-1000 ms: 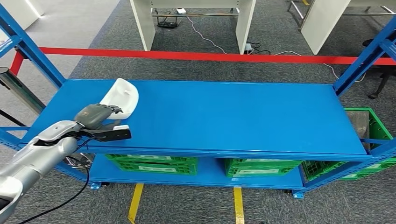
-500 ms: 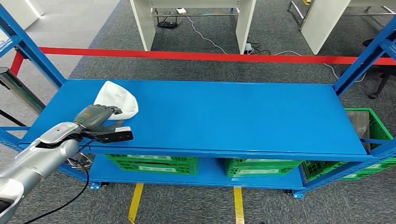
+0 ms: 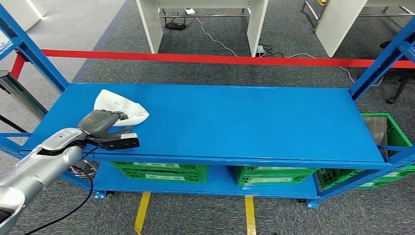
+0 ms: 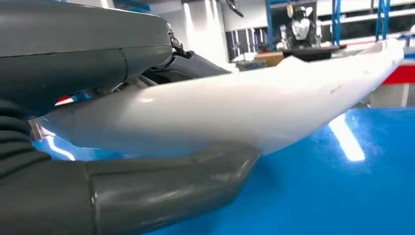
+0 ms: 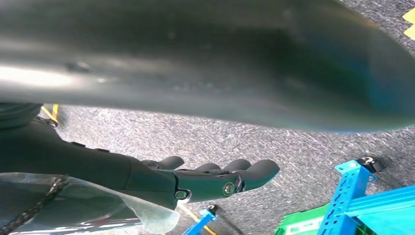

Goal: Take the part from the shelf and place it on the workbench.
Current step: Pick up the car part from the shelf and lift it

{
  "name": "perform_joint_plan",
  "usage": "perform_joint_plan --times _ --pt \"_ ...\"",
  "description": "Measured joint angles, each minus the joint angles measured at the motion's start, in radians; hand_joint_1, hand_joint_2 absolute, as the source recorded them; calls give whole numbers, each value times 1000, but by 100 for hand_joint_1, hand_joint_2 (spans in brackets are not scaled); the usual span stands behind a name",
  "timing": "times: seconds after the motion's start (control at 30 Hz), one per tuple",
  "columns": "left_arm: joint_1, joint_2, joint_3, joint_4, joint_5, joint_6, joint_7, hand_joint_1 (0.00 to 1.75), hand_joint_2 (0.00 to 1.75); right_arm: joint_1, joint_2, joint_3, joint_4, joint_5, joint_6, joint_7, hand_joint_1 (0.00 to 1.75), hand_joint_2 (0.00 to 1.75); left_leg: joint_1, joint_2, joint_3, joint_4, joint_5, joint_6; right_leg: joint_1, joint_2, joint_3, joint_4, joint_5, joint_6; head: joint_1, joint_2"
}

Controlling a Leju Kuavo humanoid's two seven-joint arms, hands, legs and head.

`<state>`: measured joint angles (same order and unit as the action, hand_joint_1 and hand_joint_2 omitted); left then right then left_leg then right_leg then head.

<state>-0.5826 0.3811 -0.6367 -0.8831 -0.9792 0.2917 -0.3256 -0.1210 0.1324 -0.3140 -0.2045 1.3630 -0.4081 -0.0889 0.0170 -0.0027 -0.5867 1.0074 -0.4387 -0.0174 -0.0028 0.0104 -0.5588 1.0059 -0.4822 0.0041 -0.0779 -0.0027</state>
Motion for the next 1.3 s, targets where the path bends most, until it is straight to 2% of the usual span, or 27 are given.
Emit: perform_joint_plan --times 0.23,0.43,0.67,1.3 --pt "0 1 0 0 -21 -2 16 175 175 0 0 1 0 -8 -2 -1 0 0 0 0 0 0 0 0 0 0 0 0 0 0 0 0" --pt "3 -3 8 0 -13 35 17 175 175 0 0 1 0 -14 -5 0 0 0 0 0 0 0 0 0 0 0 0 0 0 0 0 0" --pt "15 -26 21 0 -14 54 54 175 175 0 0 2 0 -21 -11 2 0 0 0 0 0 0 0 0 0 0 0 0 0 0 0 0" --pt "20 -58 70 -28 -4 88 44 175 175 0 0 2 0 -25 -11 2 0 0 0 0 0 0 0 0 0 0 -1 0 0 0 0 0"
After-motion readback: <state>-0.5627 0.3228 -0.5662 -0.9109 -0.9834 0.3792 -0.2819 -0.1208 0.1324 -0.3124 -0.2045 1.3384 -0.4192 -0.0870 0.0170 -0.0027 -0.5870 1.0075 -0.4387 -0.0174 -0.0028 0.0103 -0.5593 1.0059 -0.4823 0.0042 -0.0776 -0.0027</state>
